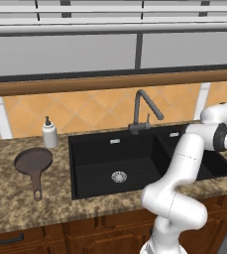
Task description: Pick the corn from the sink and place it in the bowl. Then pick the bowl and place it in the microwave. Then close the microwave door and press the start button.
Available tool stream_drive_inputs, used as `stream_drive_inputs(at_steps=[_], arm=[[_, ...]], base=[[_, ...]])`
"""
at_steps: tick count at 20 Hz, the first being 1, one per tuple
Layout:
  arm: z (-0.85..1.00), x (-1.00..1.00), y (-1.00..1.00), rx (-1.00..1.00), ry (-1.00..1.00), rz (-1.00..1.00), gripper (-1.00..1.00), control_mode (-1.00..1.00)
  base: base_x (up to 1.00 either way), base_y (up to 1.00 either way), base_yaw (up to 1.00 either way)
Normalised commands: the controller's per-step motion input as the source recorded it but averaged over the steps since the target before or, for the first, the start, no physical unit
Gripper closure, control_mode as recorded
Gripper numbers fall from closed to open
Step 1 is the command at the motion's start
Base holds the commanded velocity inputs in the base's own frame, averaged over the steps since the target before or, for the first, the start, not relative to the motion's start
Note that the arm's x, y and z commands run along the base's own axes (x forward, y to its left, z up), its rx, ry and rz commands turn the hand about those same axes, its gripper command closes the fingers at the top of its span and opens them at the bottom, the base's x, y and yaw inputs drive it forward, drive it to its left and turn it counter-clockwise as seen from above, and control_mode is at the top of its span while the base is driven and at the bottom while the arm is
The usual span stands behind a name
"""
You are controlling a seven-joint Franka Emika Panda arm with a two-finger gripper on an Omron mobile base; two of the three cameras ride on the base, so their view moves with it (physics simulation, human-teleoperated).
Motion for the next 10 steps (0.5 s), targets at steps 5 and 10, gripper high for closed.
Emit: stream_drive_inputs(at_steps=[5,10], arm=[[0.32,0.0,0.66,-0.12,-0.03,0.04,1.0,-1.0],[0.5,0.0,0.95,-0.14,-0.03,0.09,1.0,-1.0]], base=[[0.0,0.0,0.0],[0.0,0.0,0.0]])
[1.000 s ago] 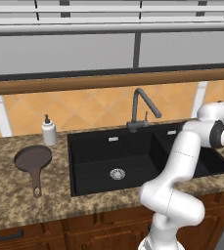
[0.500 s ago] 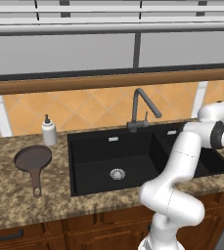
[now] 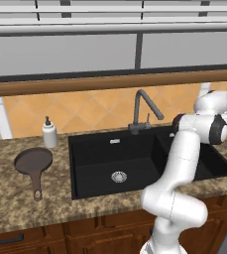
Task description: Pick the corn from the sink and place it in the bowl. Then pick the bowl and place it in the microwave. Then close the microwave door and press the start button.
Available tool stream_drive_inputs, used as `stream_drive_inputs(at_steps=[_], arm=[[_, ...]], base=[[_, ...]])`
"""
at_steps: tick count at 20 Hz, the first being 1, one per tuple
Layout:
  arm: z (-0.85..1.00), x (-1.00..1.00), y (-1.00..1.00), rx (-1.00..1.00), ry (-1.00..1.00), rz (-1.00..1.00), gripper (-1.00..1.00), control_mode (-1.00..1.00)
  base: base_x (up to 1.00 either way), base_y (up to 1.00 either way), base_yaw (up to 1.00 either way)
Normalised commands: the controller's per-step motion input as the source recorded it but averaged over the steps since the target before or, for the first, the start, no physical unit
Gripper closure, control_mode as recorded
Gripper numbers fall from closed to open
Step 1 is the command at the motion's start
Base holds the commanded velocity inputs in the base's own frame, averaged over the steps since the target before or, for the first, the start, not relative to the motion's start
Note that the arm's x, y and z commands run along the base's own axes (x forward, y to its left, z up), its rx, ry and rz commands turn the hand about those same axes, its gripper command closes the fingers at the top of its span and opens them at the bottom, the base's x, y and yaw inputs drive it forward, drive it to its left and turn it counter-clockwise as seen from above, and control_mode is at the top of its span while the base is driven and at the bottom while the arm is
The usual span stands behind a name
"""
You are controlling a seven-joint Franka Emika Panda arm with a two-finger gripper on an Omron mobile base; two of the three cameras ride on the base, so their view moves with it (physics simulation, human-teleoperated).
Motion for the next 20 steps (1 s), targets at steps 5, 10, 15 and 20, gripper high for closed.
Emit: stream_drive_inputs(at_steps=[5,10,15,20], arm=[[0.44,-0.01,0.99,-0.13,0.0,0.08,1.0,-1.0],[0.2,-0.35,0.96,-0.15,-0.01,0.06,1.0,-1.0],[0.26,-0.48,0.8,-0.07,0.0,0.09,1.0,-1.0],[0.33,-0.28,0.74,0.0,0.03,0.12,1.0,-1.0]], base=[[0.0,0.0,0.0],[0.0,0.0,0.0],[0.0,0.0,0.0],[0.0,0.0,0.0]])
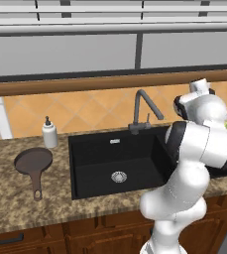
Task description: Pick the corn from the sink and place it in the bowl. Then pick the bowl and place it in the microwave. Then close the microwave door and press the start button.
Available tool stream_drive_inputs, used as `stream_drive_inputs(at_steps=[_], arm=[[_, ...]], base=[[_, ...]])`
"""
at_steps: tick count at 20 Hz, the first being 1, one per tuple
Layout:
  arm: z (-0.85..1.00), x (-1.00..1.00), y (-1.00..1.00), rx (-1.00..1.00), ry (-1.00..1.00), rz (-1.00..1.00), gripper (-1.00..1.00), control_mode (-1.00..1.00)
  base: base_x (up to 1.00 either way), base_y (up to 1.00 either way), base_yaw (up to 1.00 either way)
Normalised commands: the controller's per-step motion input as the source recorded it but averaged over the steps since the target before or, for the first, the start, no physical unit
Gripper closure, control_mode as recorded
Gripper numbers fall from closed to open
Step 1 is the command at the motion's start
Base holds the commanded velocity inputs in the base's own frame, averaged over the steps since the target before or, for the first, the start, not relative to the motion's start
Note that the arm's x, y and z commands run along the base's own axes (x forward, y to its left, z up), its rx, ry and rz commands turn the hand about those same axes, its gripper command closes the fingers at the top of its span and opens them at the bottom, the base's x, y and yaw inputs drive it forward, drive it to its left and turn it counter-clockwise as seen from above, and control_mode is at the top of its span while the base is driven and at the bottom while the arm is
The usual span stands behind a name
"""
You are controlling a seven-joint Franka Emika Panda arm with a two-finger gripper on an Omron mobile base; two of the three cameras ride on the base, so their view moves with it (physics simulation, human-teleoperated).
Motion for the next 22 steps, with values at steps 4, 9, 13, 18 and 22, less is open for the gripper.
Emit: stream_drive_inputs(at_steps=[4,9,13,18,22], arm=[[0.37,-0.24,0.75,0.0,0.07,0.15,1.0,-1.0],[0.39,-0.4,0.71,0.0,0.1,0.12,1.0,-1.0],[0.39,-0.46,0.69,0.0,0.11,0.1,1.0,-1.0],[0.36,-0.5,0.76,0.0,0.01,0.14,1.0,-1.0],[0.32,-0.59,0.7,0.0,0.0,0.16,1.0,-1.0]], base=[[0.0,0.0,0.0],[0.0,0.0,0.0],[0.0,0.0,0.0],[0.0,0.0,0.0],[0.0,0.0,0.0]])
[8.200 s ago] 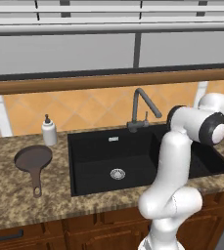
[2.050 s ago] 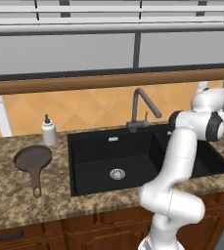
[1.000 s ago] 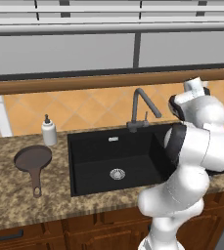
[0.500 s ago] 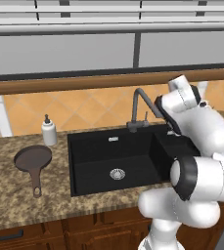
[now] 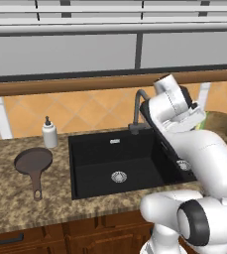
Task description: Pick the corn from the sink and place it in the bowl. Then pick the bowl and place it in the microwave. Then close the microwave door and press the start button.
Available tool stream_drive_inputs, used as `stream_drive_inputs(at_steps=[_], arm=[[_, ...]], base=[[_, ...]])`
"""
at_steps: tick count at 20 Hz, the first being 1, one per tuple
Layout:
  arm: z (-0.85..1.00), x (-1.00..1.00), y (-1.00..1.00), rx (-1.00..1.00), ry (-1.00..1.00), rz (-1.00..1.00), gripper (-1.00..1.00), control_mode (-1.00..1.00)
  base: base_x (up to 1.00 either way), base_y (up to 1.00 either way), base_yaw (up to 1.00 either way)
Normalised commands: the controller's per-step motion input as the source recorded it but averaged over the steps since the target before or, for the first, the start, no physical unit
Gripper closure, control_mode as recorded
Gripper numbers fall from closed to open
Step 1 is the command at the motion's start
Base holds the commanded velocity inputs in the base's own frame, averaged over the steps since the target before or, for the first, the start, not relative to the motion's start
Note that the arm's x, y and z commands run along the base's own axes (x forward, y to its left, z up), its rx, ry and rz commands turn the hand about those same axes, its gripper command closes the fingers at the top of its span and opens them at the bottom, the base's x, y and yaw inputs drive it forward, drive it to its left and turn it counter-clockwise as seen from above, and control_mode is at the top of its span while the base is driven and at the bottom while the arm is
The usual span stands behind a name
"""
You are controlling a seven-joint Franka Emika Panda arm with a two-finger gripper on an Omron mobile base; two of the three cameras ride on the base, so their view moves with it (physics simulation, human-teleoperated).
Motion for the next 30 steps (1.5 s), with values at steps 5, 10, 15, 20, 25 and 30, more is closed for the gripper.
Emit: stream_drive_inputs(at_steps=[5,10,15,20,25,30], arm=[[0.1,-0.34,0.67,0.0,0.0,0.1,1.0,-1.0],[-0.1,-0.01,0.39,0.0,0.06,0.05,1.0,-1.0],[-0.02,-0.21,0.39,0.0,-0.03,0.02,1.0,-1.0],[0.0,-0.25,0.14,0.0,-0.06,-0.04,1.0,1.0],[0.0,0.0,0.0,0.0,0.0,0.0,1.0,1.0],[0.0,0.0,0.0,0.0,0.0,0.0,1.0,1.0]], base=[[0.0,0.0,0.0],[0.0,0.0,0.0],[0.0,0.0,0.0],[-0.39,0.13,-0.17],[-0.53,0.14,-0.63],[-0.33,0.04,-0.82]])
